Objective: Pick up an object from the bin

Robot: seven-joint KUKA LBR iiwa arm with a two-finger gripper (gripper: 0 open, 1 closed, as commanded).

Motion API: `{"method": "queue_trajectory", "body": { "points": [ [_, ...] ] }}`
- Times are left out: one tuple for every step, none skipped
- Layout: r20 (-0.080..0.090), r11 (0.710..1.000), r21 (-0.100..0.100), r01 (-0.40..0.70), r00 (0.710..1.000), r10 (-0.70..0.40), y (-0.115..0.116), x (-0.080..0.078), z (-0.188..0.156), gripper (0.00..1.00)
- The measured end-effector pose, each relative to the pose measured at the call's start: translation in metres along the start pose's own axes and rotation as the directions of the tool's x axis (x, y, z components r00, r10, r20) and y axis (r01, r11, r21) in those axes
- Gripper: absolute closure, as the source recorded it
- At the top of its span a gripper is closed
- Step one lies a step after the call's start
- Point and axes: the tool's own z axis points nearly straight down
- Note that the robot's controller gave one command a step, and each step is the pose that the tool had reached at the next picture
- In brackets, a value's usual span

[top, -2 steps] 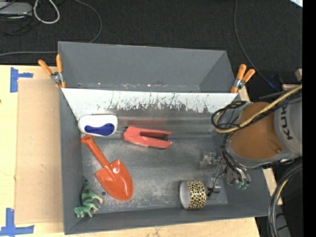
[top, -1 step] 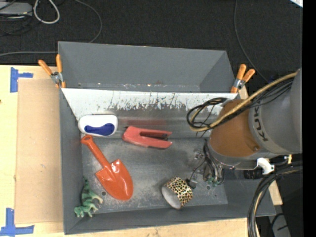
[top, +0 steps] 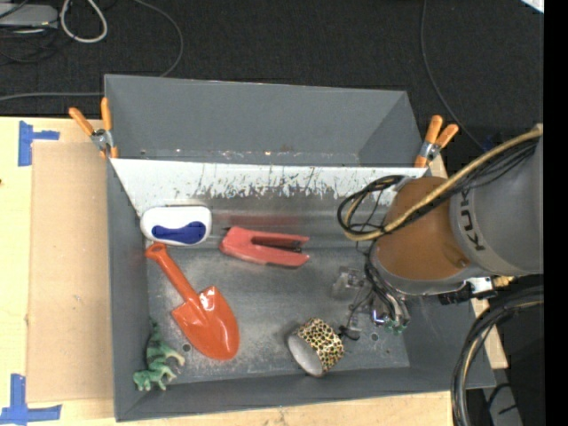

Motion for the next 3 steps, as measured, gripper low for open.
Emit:
{"method": "queue_trajectory", "body": {
  "points": [
    [0.001, 0.991, -0.005, -0.132, 0.991, 0.132, 0.054, 0.004, 0.0, 0.0],
    [0.0, 0.998, 0.0, 0.056, 0.998, -0.056, 0.054, 0.014, -0.026, 0.0],
    [-0.002, 0.978, -0.001, -0.208, 0.978, 0.208, 0.098, -0.051, -0.008, 0.0]
  ]
}}
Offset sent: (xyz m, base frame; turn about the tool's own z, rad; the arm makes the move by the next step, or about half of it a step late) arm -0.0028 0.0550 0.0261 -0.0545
